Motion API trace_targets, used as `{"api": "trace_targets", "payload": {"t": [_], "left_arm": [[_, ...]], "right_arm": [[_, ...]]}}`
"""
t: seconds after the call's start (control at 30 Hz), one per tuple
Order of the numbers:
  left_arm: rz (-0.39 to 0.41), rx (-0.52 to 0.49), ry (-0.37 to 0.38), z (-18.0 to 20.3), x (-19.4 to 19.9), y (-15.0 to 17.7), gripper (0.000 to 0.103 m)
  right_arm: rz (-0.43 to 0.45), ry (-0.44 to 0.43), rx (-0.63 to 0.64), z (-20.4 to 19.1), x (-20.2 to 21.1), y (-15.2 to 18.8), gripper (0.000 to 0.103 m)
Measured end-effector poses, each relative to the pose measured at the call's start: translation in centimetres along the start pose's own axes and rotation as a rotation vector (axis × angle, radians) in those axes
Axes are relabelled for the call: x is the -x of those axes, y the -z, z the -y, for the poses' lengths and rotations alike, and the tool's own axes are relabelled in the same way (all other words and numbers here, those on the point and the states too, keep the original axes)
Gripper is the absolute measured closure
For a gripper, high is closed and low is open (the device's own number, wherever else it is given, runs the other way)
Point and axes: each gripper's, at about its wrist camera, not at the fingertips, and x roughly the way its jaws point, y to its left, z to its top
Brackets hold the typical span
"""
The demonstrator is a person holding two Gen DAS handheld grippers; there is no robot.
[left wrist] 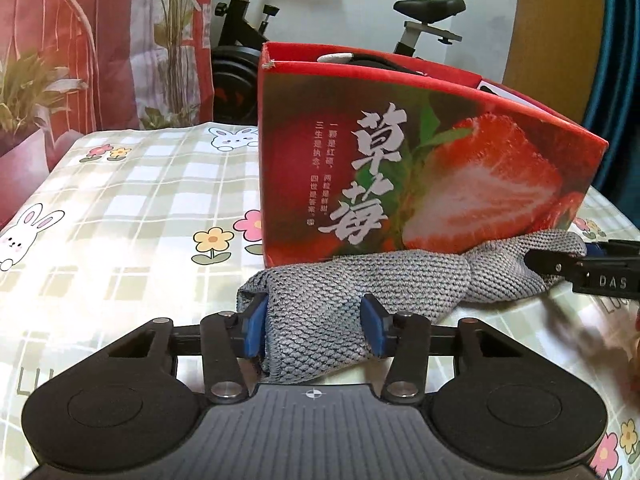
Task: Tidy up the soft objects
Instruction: 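Grasp the grey mesh cloth with the left gripper and lift, then carry the grey cloth into the red box and open the left gripper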
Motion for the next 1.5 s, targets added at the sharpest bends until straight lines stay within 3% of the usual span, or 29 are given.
{"api": "trace_targets", "payload": {"t": [0.6,0.73,0.8,0.93,0.97,1.5], "left_arm": [[0.031,0.012,0.021,-0.5,0.6,0.8,0.052],[0.036,0.007,0.014,-0.4,0.6,0.9,0.053],[0.039,0.008,0.016,-0.3,0.7,0.9,0.058],[0.035,0.008,0.05,-0.3,0.9,0.9,0.082],[0.034,0.004,0.055,-0.2,1.0,0.9,0.084],[0.113,-0.004,0.044,0.3,3.9,0.1,0.088]], "right_arm": [[0.002,-0.026,0.003,0.5,0.3,0.1,0.055],[0.008,-0.043,0.004,0.5,0.5,0.2,0.064],[0.013,-0.05,0.013,0.3,0.6,0.3,0.068],[0.023,-0.063,0.042,-0.2,0.9,0.5,0.075],[0.026,-0.066,0.043,-0.2,0.9,0.5,0.077],[0.144,-0.135,0.076,-1.1,4.7,0.1,0.082]]}}
